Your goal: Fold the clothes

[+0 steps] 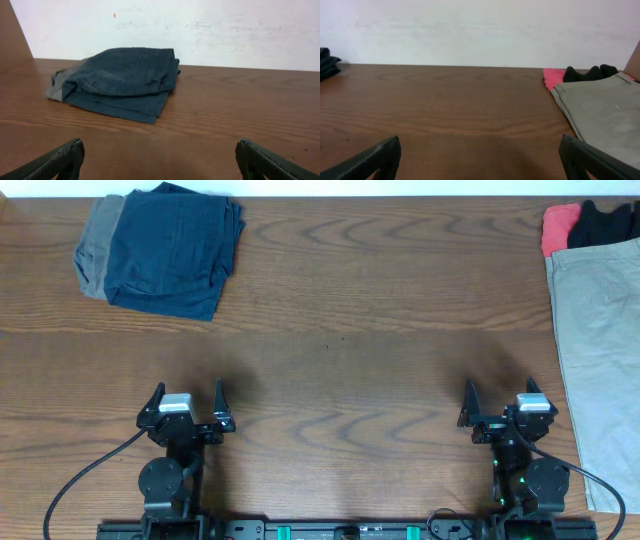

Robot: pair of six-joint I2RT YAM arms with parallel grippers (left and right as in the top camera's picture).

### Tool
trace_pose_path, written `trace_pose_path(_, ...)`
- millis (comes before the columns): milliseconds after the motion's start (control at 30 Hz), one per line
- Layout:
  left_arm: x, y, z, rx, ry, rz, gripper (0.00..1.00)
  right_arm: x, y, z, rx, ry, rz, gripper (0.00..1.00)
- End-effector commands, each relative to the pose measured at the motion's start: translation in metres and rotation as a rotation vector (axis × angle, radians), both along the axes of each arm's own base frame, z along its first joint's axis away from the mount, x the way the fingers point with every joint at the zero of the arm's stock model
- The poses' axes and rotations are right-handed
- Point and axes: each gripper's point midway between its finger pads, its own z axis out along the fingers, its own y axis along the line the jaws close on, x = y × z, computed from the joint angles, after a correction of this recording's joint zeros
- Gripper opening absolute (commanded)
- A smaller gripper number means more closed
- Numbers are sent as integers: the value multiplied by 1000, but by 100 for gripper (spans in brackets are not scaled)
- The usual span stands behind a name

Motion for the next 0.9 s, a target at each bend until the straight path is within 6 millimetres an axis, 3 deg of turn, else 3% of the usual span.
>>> trace_pose_path(0, -1, 1, -16, 7, 48, 7, 98, 0, -2, -1, 2, 1, -10, 99)
trace_pose_path(767, -1, 1, -16, 7, 48, 7, 98, 0, 5, 0, 5, -3, 28, 99)
trace_pose_path(867, -1, 1, -16, 7, 48, 7, 98, -1, 17, 2, 168, 0, 86, 99)
